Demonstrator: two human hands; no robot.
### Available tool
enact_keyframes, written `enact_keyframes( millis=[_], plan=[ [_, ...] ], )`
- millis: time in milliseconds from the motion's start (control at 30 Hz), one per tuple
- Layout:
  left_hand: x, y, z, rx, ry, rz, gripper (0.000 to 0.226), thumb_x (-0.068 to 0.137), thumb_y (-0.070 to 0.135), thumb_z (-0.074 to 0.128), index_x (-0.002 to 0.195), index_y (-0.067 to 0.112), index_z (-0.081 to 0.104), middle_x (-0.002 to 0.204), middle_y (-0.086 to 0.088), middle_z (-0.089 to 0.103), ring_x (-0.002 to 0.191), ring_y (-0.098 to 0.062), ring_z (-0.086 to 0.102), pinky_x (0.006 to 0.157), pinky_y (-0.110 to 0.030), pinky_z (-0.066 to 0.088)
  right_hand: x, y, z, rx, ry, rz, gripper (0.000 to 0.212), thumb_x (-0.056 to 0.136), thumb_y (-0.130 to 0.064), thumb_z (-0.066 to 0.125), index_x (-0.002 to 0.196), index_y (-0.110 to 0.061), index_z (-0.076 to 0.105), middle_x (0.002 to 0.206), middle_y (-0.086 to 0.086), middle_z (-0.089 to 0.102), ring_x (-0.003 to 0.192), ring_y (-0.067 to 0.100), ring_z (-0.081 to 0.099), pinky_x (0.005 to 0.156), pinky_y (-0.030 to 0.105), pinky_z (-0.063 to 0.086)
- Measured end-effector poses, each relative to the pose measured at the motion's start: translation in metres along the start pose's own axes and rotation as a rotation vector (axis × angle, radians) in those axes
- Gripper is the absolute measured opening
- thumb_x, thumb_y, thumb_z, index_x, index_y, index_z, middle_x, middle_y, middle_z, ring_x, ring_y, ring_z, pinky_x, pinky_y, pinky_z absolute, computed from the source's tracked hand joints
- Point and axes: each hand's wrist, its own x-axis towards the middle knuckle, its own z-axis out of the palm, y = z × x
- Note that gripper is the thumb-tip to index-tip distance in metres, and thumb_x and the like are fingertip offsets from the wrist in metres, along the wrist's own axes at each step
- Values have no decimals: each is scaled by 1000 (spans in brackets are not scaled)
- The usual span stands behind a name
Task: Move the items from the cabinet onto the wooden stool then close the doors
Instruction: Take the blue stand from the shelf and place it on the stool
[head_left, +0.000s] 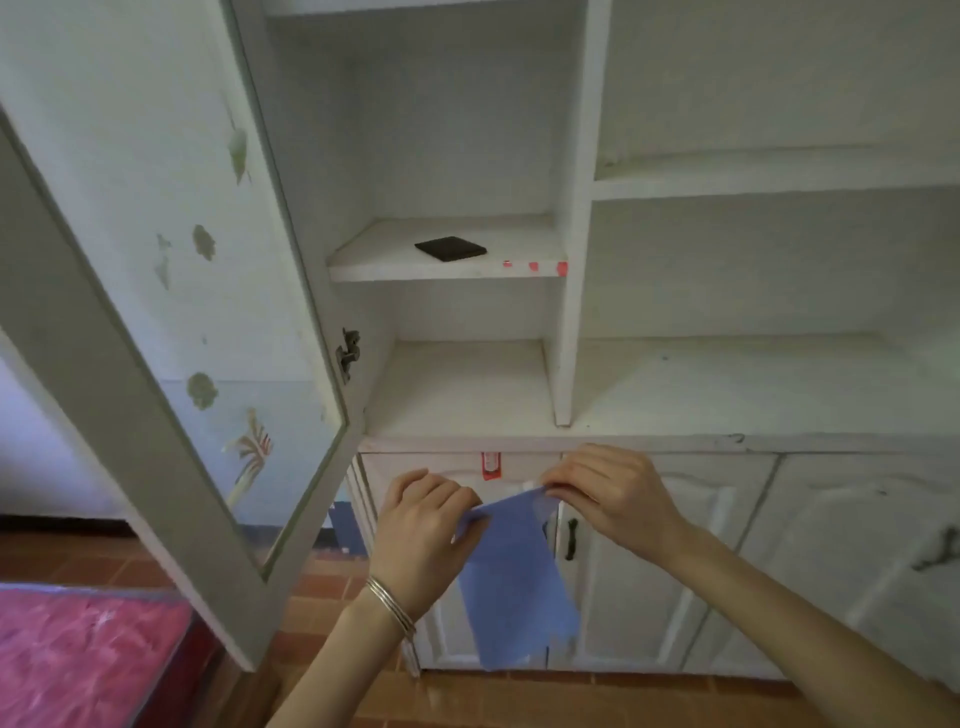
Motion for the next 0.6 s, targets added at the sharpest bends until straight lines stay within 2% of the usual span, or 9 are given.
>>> enact_keyframes(
  millis=[133, 267, 367, 433, 500, 600],
  plan=[
    [5, 15, 10, -154, -91, 104, 21, 81, 34, 50, 66, 22, 59, 62, 10, 58, 62, -15, 56, 80, -28, 33, -41, -24, -21, -71, -27, 170, 10, 87, -18, 65, 83, -9, 68, 80, 0, 68, 72, 16, 61, 63, 27, 50],
    [0, 48, 27, -320, -125, 238, 21, 81, 32, 49, 68, 20, 59, 62, 7, 57, 62, -18, 55, 78, -31, 33, -94, -59, -48, -181, -64, 345, 16, 90, -21, 59, 89, -11, 71, 85, 0, 70, 77, 15, 64, 66, 26, 52],
    [-11, 93, 39, -467, -187, 365, 18, 79, 31, 49, 69, 19, 58, 62, 6, 56, 62, -19, 55, 81, -35, 35, -147, -97, -73, -308, -98, 517, 25, 93, -28, 50, 93, -15, 72, 87, -3, 71, 77, 9, 63, 63, 20, 47],
    [-19, 131, 44, -561, -264, 456, 19, 76, 33, 48, 70, 20, 60, 61, 6, 57, 61, -19, 56, 82, -35, 35, -180, -123, -97, -416, -136, 610, 25, 88, -29, 50, 87, -17, 72, 80, -4, 71, 69, 8, 60, 59, 19, 42],
    [-26, 174, 45, -624, -347, 540, 21, 75, 34, 46, 71, 19, 61, 63, 6, 59, 60, -20, 59, 78, -33, 34, -208, -152, -129, -545, -211, 716, 24, 83, -29, 50, 80, -20, 72, 75, -4, 70, 63, 11, 60, 57, 20, 39],
    [-34, 237, 40, -693, -465, 678, 23, 74, 34, 45, 79, 21, 63, 74, 5, 61, 67, -20, 61, 72, -33, 41, -249, -203, -178, -611, -319, 992, 16, 80, -30, 56, 82, -25, 71, 76, -7, 69, 64, 12, 62, 54, 19, 39]
  ],
)
